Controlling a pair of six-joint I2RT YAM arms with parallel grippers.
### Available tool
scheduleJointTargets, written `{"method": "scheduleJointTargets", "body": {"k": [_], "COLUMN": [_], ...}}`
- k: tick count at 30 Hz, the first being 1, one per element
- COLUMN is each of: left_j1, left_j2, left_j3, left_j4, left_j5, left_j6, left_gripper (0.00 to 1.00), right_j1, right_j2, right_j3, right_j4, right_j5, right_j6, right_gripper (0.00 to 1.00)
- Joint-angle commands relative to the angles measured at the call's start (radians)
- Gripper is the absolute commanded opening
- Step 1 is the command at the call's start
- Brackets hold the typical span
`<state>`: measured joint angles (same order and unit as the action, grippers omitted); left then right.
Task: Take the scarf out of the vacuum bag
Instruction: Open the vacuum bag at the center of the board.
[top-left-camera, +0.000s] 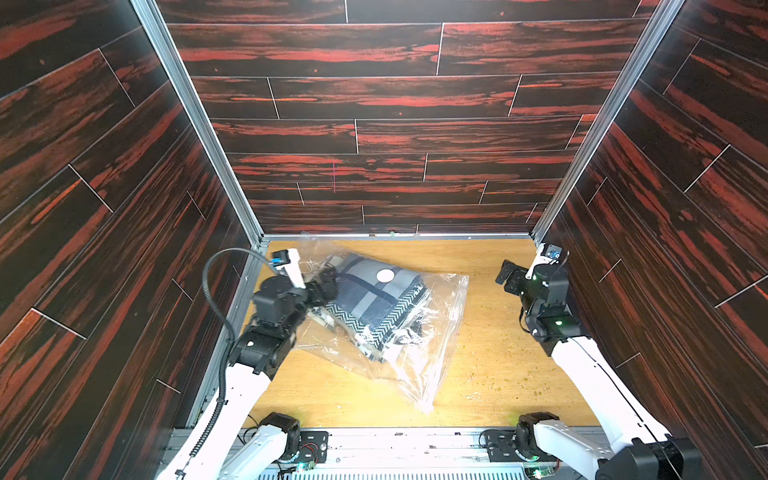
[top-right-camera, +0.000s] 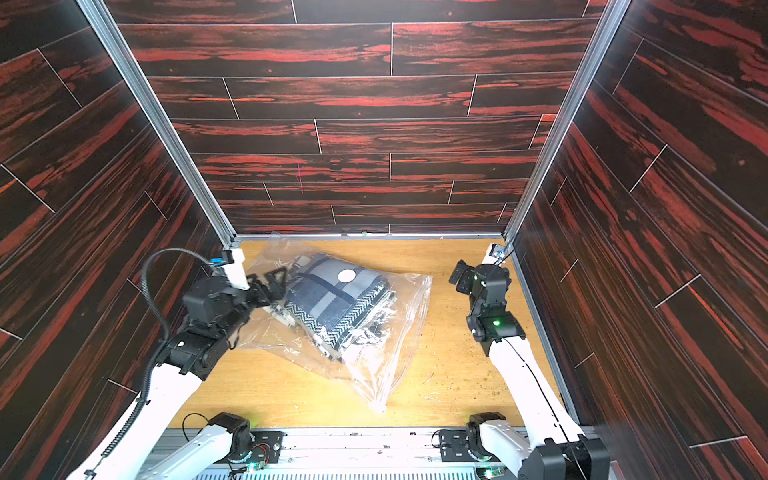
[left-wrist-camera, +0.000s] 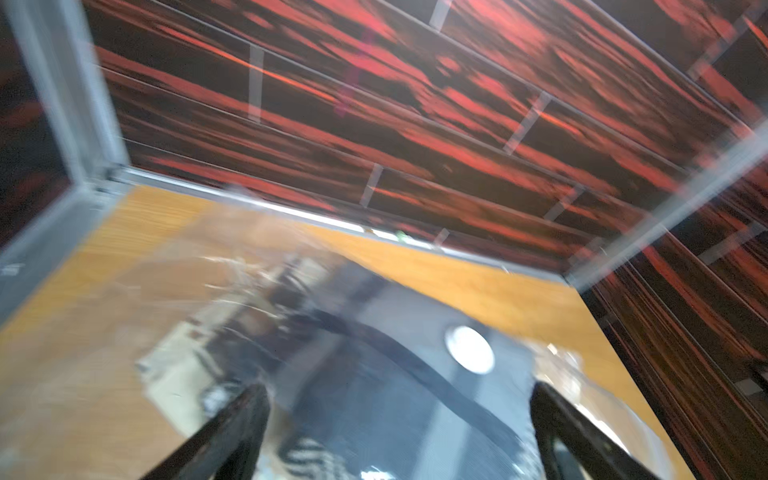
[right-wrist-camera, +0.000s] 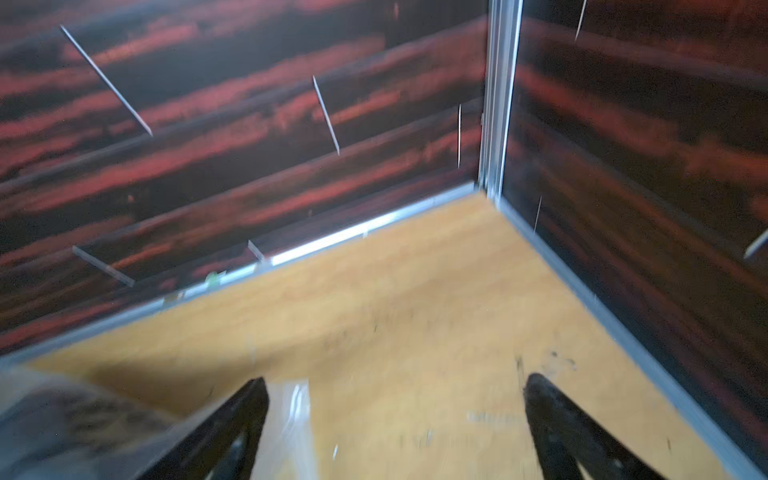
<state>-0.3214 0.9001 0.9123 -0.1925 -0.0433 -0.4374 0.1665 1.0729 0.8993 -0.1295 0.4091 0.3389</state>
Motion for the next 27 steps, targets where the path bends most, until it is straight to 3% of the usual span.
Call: {"method": "scheduleJointTargets", "body": {"k": [1, 11, 14, 19, 22, 27], "left_j1": [-0.095, -0.430, -0.527, -0.659, -0.716, -0.793], "left_j2": [0.018, 0.184, 0.290, 0.526, 0.616, 0.772], "left_j3": [0.049, 0.223, 0.326, 0.575, 0.653, 0.779], "left_j4": [-0.121, -0.301, -0.372, -0.654, -0.679, -0.762], "left_j5": [-0.102, -0.144, -0.183, -0.237, -0.271, -0.340], "left_j6": [-0.029, -0.065, -0.069, -0.097, -0.111, -0.133], "left_gripper": [1.00, 1.00, 1.00, 1.00, 1.00, 1.00], "right_j1": [0.005, 0.004, 0.003, -0.020, -0.090, -0.308], "right_j2": [-0.007, -0.161, -0.169, -0.180, -0.169, -0.130], "right_j3": [0.044, -0.002, 0.002, 0.008, 0.025, 0.020], "right_j4": [-0.279, -0.456, -0.504, -0.531, -0.550, -0.566], "right_j5": [-0.070, -0.314, -0.384, -0.480, -0.560, -0.706], "right_j6": [0.066, 0.111, 0.111, 0.100, 0.111, 0.160], "right_gripper": [0.98, 0.98, 0.98, 0.97, 0.96, 0.97]}}
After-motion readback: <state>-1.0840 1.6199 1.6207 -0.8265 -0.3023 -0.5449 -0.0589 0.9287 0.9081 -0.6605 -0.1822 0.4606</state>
